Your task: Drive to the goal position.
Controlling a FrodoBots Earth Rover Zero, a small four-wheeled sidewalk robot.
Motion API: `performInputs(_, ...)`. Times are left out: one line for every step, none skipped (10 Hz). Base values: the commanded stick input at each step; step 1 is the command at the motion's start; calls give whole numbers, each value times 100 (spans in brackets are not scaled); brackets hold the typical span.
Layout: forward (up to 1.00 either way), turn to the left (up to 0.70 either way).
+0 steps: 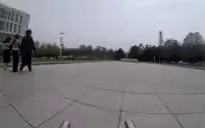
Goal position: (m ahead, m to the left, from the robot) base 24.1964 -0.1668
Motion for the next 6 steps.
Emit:
performInputs(100,-40)
performInputs(100,-40)
performInputs(100,-39)
performInputs(100,-37)
performInputs(100,8)
performInputs(100,0)
